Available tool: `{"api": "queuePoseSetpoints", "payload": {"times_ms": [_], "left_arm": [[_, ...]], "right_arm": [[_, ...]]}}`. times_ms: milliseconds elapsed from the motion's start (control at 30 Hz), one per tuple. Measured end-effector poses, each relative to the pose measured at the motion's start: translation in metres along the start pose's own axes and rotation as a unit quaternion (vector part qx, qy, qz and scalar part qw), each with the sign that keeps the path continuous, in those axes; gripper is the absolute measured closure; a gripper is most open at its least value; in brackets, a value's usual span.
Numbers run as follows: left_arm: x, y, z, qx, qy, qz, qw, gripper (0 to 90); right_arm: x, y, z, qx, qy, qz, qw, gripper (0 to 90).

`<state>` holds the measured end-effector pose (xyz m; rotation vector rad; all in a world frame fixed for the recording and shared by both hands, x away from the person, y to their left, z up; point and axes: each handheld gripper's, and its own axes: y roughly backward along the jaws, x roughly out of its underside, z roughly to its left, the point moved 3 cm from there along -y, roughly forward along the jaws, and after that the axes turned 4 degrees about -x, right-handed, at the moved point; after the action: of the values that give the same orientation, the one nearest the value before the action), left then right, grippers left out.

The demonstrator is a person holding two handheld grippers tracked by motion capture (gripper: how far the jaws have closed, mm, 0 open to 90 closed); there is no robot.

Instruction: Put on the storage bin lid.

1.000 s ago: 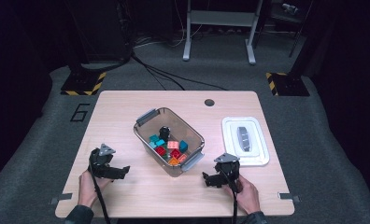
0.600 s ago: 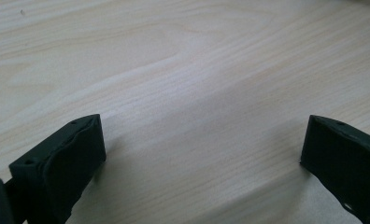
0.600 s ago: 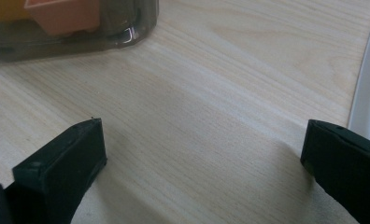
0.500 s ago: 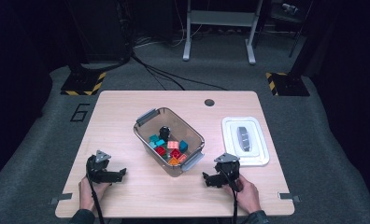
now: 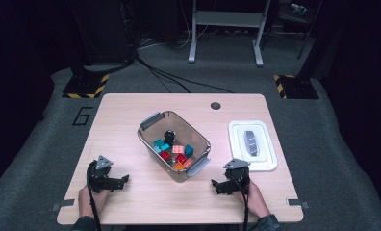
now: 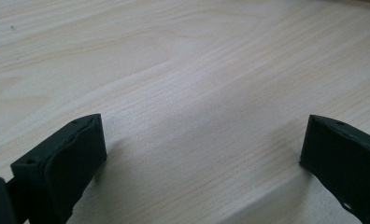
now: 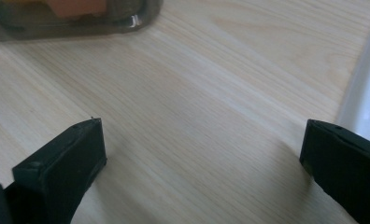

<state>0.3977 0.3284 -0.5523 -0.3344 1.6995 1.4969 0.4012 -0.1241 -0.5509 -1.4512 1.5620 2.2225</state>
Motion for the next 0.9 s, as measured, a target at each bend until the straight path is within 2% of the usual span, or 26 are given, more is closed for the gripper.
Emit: {"api": "queuePoseSetpoints", "payload": {"times_ms": [67, 133, 200, 333, 433, 500, 567, 633, 667, 700, 767, 833, 867, 900], "left_arm": [[0.000, 0.000, -0.002, -0.008, 0.001, -0.002, 1.0000, 0.2], [0.000, 0.000, -0.002, -0.006, 0.007, -0.002, 1.0000, 0.2], [0.000, 0.000, -0.002, -0.004, 0.005, 0.001, 1.0000, 0.1], [-0.001, -0.001, -0.002, -0.005, 0.008, 0.000, 1.0000, 0.0], [-0.002, -0.003, -0.002, -0.007, 0.010, -0.003, 0.9999, 0.0], [-0.003, -0.002, -0.001, -0.005, 0.006, 0.004, 1.0000, 0.0], [-0.003, -0.002, -0.001, -0.005, 0.007, 0.004, 1.0000, 0.0], [-0.003, -0.002, -0.001, -0.005, 0.006, 0.004, 1.0000, 0.0], [-0.003, -0.002, -0.001, -0.005, 0.006, 0.004, 1.0000, 0.0], [-0.003, -0.002, -0.001, -0.005, 0.006, 0.004, 1.0000, 0.0], [-0.003, -0.003, -0.001, -0.005, 0.007, 0.004, 1.0000, 0.0], [-0.003, -0.003, -0.001, -0.006, 0.007, 0.004, 1.0000, 0.0], [-0.003, -0.003, -0.001, -0.005, 0.007, 0.004, 1.0000, 0.0], [-0.003, -0.003, -0.001, -0.005, 0.007, 0.004, 1.0000, 0.0]], "right_arm": [[0.001, 0.002, -0.004, -0.002, -0.004, 0.002, 1.0000, 0.0], [0.001, 0.002, -0.006, -0.002, 0.003, 0.005, 1.0000, 0.0], [0.000, 0.002, -0.006, -0.002, 0.002, 0.009, 1.0000, 0.0], [-0.003, 0.004, -0.012, 0.005, -0.012, 0.022, 0.9997, 0.0], [-0.007, 0.010, -0.019, 0.016, -0.028, 0.018, 0.9993, 0.0], [-0.012, 0.019, -0.030, 0.030, -0.028, 0.004, 0.9991, 0.0], [-0.016, 0.028, -0.038, 0.026, -0.052, -0.007, 0.9983, 0.0], [-0.019, 0.032, -0.042, 0.025, -0.052, -0.012, 0.9982, 0.0], [-0.021, 0.037, -0.045, 0.033, -0.056, -0.021, 0.9977, 0.0], [-0.026, 0.045, -0.053, 0.049, -0.059, -0.024, 0.9968, 0.0], [-0.028, 0.048, -0.063, 0.063, -0.060, -0.023, 0.9959, 0.0], [-0.031, 0.048, -0.076, 0.073, -0.071, -0.020, 0.9946, 0.7], [-0.032, 0.047, -0.080, 0.076, -0.088, -0.018, 0.9931, 1.3], [-0.033, 0.045, -0.086, 0.084, -0.086, -0.016, 0.9926, 2.6]]}}
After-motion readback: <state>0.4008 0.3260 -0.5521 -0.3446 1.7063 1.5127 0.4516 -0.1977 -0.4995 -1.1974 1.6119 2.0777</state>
